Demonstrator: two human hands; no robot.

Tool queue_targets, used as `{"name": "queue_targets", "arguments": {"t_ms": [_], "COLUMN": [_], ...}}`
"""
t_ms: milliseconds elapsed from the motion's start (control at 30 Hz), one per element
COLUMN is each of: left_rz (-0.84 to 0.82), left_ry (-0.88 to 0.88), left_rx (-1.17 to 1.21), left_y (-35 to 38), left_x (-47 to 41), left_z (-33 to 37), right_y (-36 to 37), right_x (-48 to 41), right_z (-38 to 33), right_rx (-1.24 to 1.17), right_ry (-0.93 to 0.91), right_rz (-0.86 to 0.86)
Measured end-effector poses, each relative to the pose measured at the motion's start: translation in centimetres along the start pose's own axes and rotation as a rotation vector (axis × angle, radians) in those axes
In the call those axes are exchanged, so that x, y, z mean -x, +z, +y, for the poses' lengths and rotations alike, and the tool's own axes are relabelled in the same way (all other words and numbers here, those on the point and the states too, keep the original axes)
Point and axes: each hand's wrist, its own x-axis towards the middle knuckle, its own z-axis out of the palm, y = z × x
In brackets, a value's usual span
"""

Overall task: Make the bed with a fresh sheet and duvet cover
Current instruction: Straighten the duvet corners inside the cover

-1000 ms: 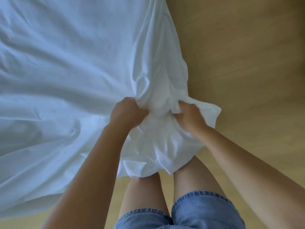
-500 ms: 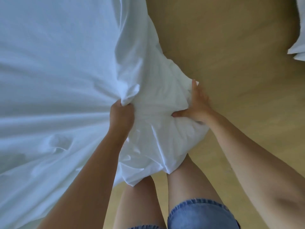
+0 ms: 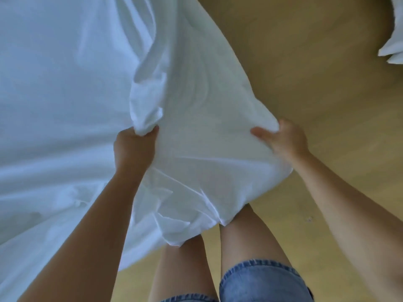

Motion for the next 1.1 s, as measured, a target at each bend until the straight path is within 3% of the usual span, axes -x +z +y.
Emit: {"name": "queue_targets", "arguments": {"t_ms": [100,200,300,367,433,500,567,633,700,733,800,900,1100], "left_rz": [0.075,0.034,-0.062,-0.149,-0.171,-0.084,0.033,0.201,0.324,0.300,0.098,-0.222,-0.479], "left_ry": [-0.014,0.008,0.022,-0.031,-0.027,0.096,0.190,0.136,0.036,-0.025,-0.132,-0.232,-0.174], "left_rx": [-0.130,-0.265,-0.293,-0.123,0.118,0.280,0.367,0.405,0.247,0.099,-0.160,-0.271,0.101], "left_y": [-1.9,-1.9,-0.9,-0.5,-1.2,-3.0,-5.6,-7.9,-8.8,-8.6,-7.2,-5.1,-8.9], "left_x": [-0.6,-0.5,-0.4,-0.6,0.0,1.8,4.2,5.0,3.6,2.5,1.0,1.9,8.6], "left_z": [-2.3,-3.2,-2.8,-1.7,0.2,1.6,0.9,-2.4,-7.4,-10.1,-15.8,-23.2,-30.2], "right_y": [5.4,8.6,9.3,9.2,9.3,9.1,9.3,10.0,11.6,12.6,14.3,16.3,21.7], "right_x": [-2.0,-1.1,1.3,3.4,5.6,7.5,8.8,9.6,10.0,10.1,10.5,13.7,25.0], "right_z": [0.5,-1.2,-4.1,-6.2,-8.6,-11.5,-13.9,-15.5,-15.6,-15.2,-13.9,-12.4,-9.8], "right_rx": [0.028,0.152,0.095,-0.034,-0.152,-0.255,-0.219,0.002,0.335,0.486,0.693,0.795,0.893], "right_ry": [0.089,0.109,-0.133,-0.375,-0.522,-0.543,-0.597,-0.683,-0.677,-0.639,-0.559,-0.585,-0.665], "right_rz": [0.027,0.060,0.151,0.125,-0.018,-0.189,-0.249,-0.256,-0.311,-0.341,-0.350,-0.283,-0.507]}}
